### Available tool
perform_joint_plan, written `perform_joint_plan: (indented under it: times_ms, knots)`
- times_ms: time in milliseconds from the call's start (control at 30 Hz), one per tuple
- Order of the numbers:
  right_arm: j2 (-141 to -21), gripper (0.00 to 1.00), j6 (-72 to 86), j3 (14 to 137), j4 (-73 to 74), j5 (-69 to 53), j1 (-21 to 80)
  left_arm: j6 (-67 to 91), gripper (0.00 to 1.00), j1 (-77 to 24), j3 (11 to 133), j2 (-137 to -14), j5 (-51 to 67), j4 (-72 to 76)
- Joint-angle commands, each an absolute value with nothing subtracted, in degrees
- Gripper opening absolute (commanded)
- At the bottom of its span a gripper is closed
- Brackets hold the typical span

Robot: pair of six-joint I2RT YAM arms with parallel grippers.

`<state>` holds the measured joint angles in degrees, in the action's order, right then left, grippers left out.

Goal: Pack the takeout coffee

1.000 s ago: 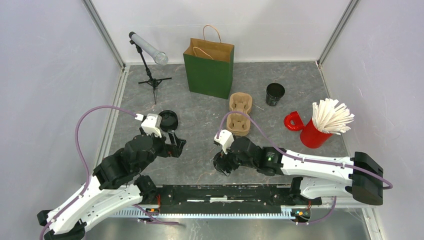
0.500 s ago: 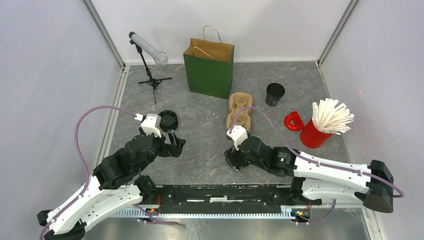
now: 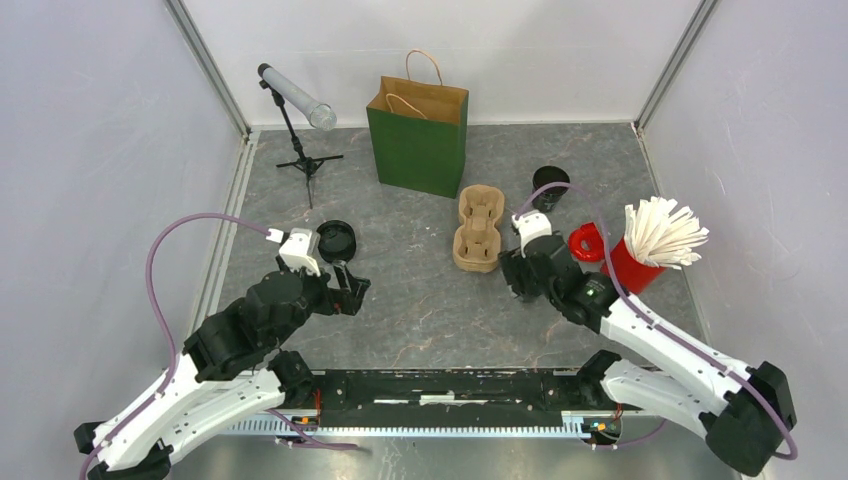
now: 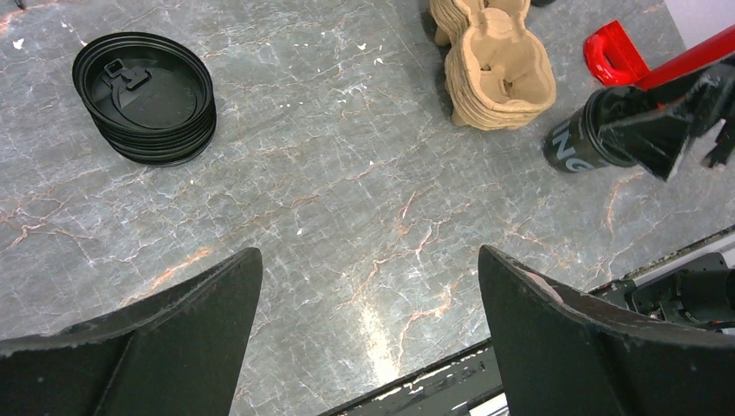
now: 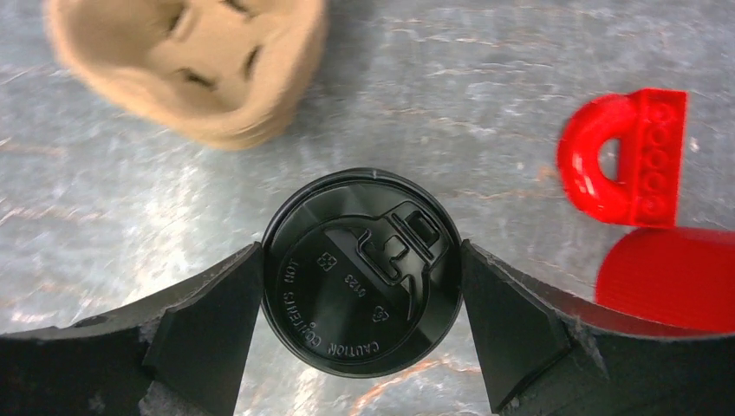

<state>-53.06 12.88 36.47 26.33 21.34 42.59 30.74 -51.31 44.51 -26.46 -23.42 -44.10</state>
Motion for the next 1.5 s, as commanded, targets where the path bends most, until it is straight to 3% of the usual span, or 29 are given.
perform_joint_plan:
  times_ms: [0, 300, 467, 1133, 1467]
  knots:
    - [-54.5, 0.88, 8.2, 36.4, 21.3, 17.5, 34.2, 28.5, 1.00, -51.5, 45.0, -25.4, -23.7, -43.0]
    - [-57.6, 0.90, 6.9, 35.6, 16.4, 7.5, 22.4, 28.5, 1.00, -51.5, 45.1, -25.6, -24.2, -43.3]
    - [-57.5, 0.98, 6.6, 36.8, 16.7, 7.3, 21.7, 28.6, 1.00, -51.5, 45.1, -25.6, -24.4, -43.3]
    - [-52.9, 0.98, 5.9, 39.9, 21.3, 10.5, 21.5, 28.5, 1.00, -51.5, 45.1, -25.6, -24.3, -43.3]
    - [-52.4, 0.98, 8.3, 47.0, 18.7, 3.9, 21.5, 28.5, 1.00, -51.5, 45.1, -26.0, -24.6, -43.7]
